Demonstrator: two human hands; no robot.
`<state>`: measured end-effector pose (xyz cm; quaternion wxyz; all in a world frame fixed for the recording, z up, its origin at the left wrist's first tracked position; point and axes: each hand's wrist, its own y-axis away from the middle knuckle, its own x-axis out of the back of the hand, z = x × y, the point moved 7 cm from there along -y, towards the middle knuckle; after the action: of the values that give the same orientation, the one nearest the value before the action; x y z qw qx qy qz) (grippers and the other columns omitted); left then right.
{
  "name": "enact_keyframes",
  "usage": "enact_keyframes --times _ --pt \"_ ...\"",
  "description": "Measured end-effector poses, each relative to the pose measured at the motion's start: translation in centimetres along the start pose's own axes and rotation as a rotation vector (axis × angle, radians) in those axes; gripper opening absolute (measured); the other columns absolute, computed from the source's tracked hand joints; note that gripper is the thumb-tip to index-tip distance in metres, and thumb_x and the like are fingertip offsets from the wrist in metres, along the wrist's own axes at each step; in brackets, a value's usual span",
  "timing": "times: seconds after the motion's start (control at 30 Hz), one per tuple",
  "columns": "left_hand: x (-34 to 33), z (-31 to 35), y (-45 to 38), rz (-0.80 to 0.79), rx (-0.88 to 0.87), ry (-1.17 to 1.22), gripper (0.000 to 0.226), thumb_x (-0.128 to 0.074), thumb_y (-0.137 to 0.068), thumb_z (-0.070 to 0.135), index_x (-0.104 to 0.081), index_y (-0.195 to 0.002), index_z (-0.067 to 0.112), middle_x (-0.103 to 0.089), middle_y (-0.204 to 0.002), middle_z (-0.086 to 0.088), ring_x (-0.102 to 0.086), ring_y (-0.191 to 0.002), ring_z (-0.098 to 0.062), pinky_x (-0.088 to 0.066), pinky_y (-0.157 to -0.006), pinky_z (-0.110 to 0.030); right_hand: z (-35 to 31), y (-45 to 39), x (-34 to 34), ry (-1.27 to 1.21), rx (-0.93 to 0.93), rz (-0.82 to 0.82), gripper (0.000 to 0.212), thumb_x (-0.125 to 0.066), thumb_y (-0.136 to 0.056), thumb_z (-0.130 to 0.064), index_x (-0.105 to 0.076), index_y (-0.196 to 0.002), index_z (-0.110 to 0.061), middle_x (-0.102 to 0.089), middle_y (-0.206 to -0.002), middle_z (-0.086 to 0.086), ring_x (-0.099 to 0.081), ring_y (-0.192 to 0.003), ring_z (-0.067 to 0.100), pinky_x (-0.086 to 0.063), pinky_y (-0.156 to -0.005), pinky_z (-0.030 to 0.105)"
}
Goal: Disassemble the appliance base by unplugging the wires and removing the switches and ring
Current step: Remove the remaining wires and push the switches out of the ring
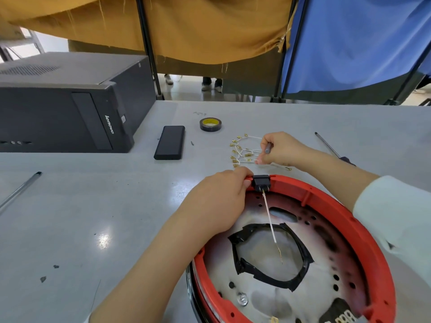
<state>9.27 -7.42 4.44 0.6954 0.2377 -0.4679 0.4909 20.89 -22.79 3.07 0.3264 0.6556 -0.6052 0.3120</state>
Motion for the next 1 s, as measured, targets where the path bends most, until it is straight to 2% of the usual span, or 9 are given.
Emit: enact_keyframes --times 0.07,0.13,0.23,0.33,0.43,0.57,0.67,0.77,1.0 --pt "0.0 0.0 0.0 0.002 -0.002 -0.009 0.031 -0.029 -0.102 0.031 -0.047 -0.128 0.027 -0.060 -0.117 0.000 -0.054 -0.104 -0.022 -0.042 -0.088 -0.036 0.3 0.1 -0.1 0.007 0.005 0.008 0.030 -0.077 -0.076 -0.005 -0.051 -0.071 -0.018 -0.053 -0.074 -0.003 -0.060 -0.080 0.021 -0.049 -0.067 0.031" --pt "0.0 0.0 0.0 0.002 0.001 -0.012 0.031 -0.029 -0.102 0.031 -0.047 -0.127 0.026 -0.060 -0.117 -0.001 -0.054 -0.104 -0.022 -0.042 -0.088 -0.036 0.2 0.6 0.4 0.042 0.026 0.050 0.027 -0.076 -0.080 -0.015 -0.050 -0.073 -0.020 -0.056 -0.075 -0.004 -0.055 -0.066 0.012 -0.043 -0.052 0.019" --pt "-0.1 0.0 -0.1 0.000 0.003 -0.019 0.031 -0.029 -0.102 0.031 -0.048 -0.126 0.025 -0.061 -0.115 -0.002 -0.055 -0.103 -0.023 -0.042 -0.086 -0.035 -1.3 2.7 1.8 -0.017 0.100 0.135 0.025 -0.059 -0.092 -0.038 -0.048 -0.078 -0.021 -0.068 -0.078 -0.007 -0.060 -0.065 0.014 -0.047 -0.057 0.030" --pt "-0.1 0.0 0.0 -0.002 0.013 -0.009 0.031 -0.030 -0.102 0.031 -0.048 -0.126 0.025 -0.061 -0.116 -0.002 -0.055 -0.104 -0.024 -0.042 -0.085 -0.034 -3.9 6.0 3.0 -0.188 0.234 0.176 0.039 -0.035 -0.098 -0.053 -0.053 -0.081 -0.023 -0.070 -0.066 0.000 -0.056 -0.050 0.010 -0.041 -0.056 0.025" --pt "0.0 -0.1 -0.1 0.005 0.021 0.002 0.030 -0.031 -0.102 0.032 -0.048 -0.126 0.027 -0.061 -0.118 -0.001 -0.054 -0.106 -0.023 -0.040 -0.084 -0.033 -5.9 9.6 3.0 -0.467 0.339 0.172 0.058 -0.030 -0.092 -0.062 -0.066 -0.082 -0.018 -0.061 -0.052 0.006 -0.042 -0.036 0.006 -0.036 -0.042 0.013" --pt "-0.1 -0.1 -0.1 -0.006 0.009 -0.010 0.030 -0.032 -0.101 0.031 -0.049 -0.125 0.027 -0.061 -0.117 -0.002 -0.054 -0.106 -0.024 -0.038 -0.082 -0.033 -5.3 12.2 0.9 -0.544 0.365 0.094 0.065 -0.036 -0.083 -0.067 -0.071 -0.065 -0.015 -0.049 -0.045 0.000 -0.045 -0.042 0.007 -0.036 -0.046 0.013" --pt "-0.1 -0.2 -0.1 -0.008 0.017 -0.007 0.031 -0.032 -0.101 0.031 -0.049 -0.126 0.028 -0.061 -0.118 -0.002 -0.054 -0.107 -0.024 -0.040 -0.086 -0.034 -4.0 11.9 0.9 -0.554 0.331 0.161 0.059 -0.045 -0.085 -0.062 -0.069 -0.060 -0.014 -0.048 -0.041 -0.002 -0.046 -0.042 0.009 -0.037 -0.047 0.014" --pt "-0.1 -0.2 -0.1 -0.002 0.025 0.012 0.030 -0.032 -0.101 0.032 -0.050 -0.125 0.029 -0.062 -0.117 -0.001 -0.055 -0.107 -0.024 -0.041 -0.088 -0.036 -3.6 11.6 1.2 -0.404 0.340 0.254 0.051 -0.049 -0.094 -0.049 -0.065 -0.058 -0.017 -0.048 -0.039 -0.006 -0.044 -0.037 0.004 -0.033 -0.045 0.009" --pt "-0.1 -0.2 -0.1 0.005 0.017 0.018 0.030 -0.033 -0.101 0.031 -0.051 -0.124 0.028 -0.063 -0.117 -0.003 -0.055 -0.107 -0.025 -0.041 -0.089 -0.037 -4.3 12.0 0.8 -0.221 0.428 0.298 0.049 -0.044 -0.098 -0.043 -0.065 -0.064 -0.015 -0.055 -0.050 -0.025 -0.054 -0.052 -0.005 -0.035 -0.057 0.005"
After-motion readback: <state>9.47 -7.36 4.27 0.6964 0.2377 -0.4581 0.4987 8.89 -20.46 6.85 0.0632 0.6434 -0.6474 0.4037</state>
